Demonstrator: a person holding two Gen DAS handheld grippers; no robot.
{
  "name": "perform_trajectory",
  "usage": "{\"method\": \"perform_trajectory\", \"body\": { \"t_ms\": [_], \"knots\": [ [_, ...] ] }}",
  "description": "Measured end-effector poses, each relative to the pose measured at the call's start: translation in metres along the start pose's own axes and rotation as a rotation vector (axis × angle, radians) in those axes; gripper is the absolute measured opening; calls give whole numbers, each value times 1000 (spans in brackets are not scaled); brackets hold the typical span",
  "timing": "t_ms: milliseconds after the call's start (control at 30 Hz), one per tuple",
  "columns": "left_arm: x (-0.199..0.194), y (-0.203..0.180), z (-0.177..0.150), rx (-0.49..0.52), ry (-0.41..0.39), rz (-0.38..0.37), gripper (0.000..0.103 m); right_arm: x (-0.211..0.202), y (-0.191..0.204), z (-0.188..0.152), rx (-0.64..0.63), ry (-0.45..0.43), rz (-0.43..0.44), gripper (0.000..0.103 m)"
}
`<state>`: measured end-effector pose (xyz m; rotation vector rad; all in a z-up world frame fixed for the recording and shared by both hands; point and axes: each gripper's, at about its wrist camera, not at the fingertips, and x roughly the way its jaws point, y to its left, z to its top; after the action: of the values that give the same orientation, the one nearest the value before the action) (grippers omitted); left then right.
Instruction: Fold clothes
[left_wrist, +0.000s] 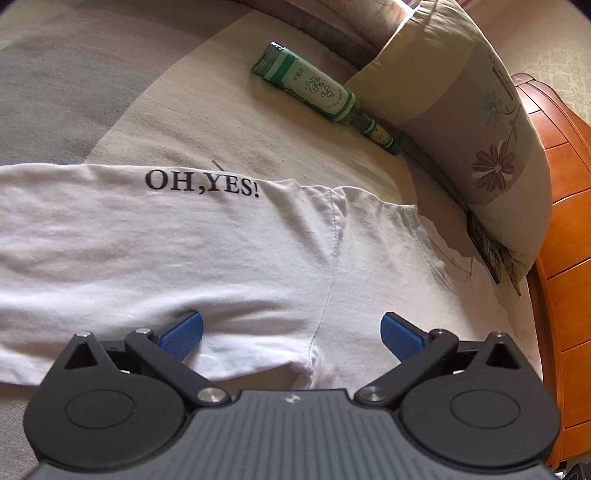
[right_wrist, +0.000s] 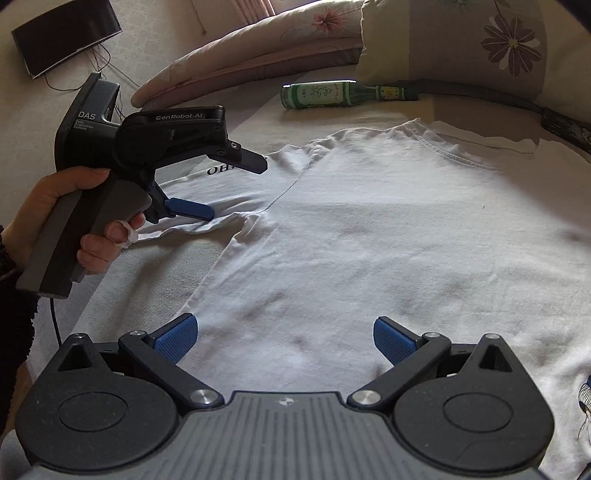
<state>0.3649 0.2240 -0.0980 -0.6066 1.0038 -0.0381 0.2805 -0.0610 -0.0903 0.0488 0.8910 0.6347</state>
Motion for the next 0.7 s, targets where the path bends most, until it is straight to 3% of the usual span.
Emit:
{"method": "perform_trajectory", "body": {
  "t_ms": [333,500,600,700],
  "knots": [
    [-76,93,-13,-169,-107,99,102,4,-9,1,52,-2,-10,103],
    [-99,111,-13,-232,-126,162,102,5,-10,1,62,-9,-14,103],
    [-96,89,-8,-183,-153,78,102,6,-11,1,64,-13,-15,103],
    [-70,54,-5,-100,-143,-2,102,7,-12,1,69,-15,-12,103]
  ]
}}
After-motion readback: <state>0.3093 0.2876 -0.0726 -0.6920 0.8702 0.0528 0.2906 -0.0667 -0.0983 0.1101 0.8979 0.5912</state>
